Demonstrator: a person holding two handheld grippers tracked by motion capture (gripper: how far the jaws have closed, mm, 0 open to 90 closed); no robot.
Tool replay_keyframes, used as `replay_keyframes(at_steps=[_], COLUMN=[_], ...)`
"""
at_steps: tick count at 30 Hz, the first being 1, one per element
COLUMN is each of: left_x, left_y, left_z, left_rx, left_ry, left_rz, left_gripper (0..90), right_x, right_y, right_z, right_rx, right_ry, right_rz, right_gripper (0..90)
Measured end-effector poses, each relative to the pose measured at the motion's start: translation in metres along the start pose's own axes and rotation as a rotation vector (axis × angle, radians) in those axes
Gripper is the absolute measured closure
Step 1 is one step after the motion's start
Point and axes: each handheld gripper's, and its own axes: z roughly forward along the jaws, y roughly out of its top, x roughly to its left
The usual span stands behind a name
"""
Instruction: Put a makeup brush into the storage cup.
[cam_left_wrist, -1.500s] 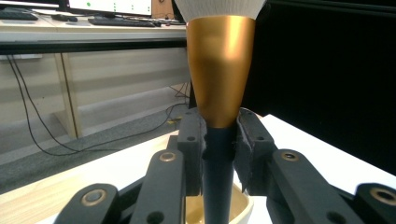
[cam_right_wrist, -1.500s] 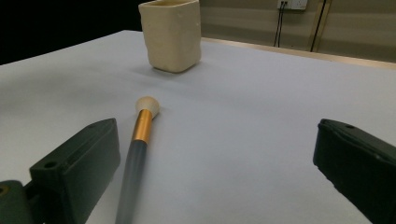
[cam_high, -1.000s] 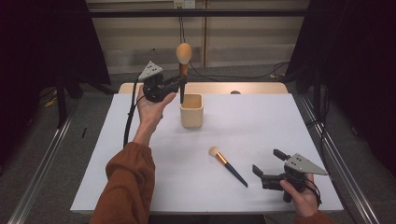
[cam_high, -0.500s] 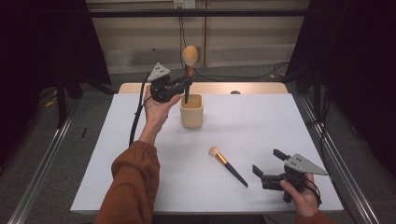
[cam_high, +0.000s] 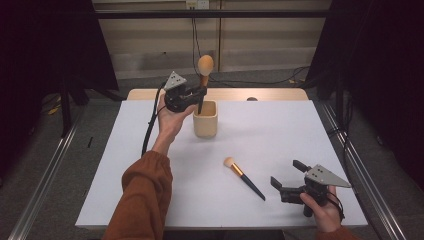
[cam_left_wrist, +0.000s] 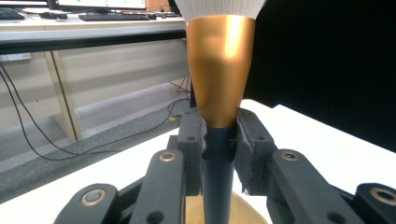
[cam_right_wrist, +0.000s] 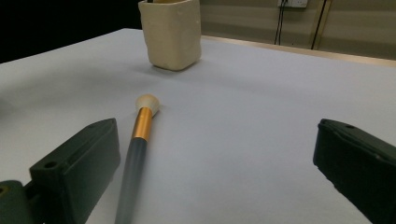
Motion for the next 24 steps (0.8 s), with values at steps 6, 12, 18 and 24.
replay_keyframes(at_steps=[6,12,18,24], left_x=[0.000,0.003,0.004,0.005], left_y=[-0.006,-0.013,-0.018,-0.025], left_z=[0.002,0.003,0.003,0.004], left_rx=[0.013,0.031,0.037,0.047], left_ry=[0.000,0.004,0.004,0.006], left_rz=[-0.003,-0.010,-0.013,-0.025], left_gripper=[73.9,73.9,73.9,73.9], right_x=[0.001,0.000,0.000,0.000], right_y=[0.000,0.000,0.000,0.000], right_z=[0.000,0.000,0.000,0.000], right_rx=[0.002,0.003,0.003,0.005], right_ry=[0.001,0.001,0.001,0.001], right_rz=[-0.004,-0.004,-0.006,-0.006], right_gripper=[0.4,0.4,0.4,0.4])
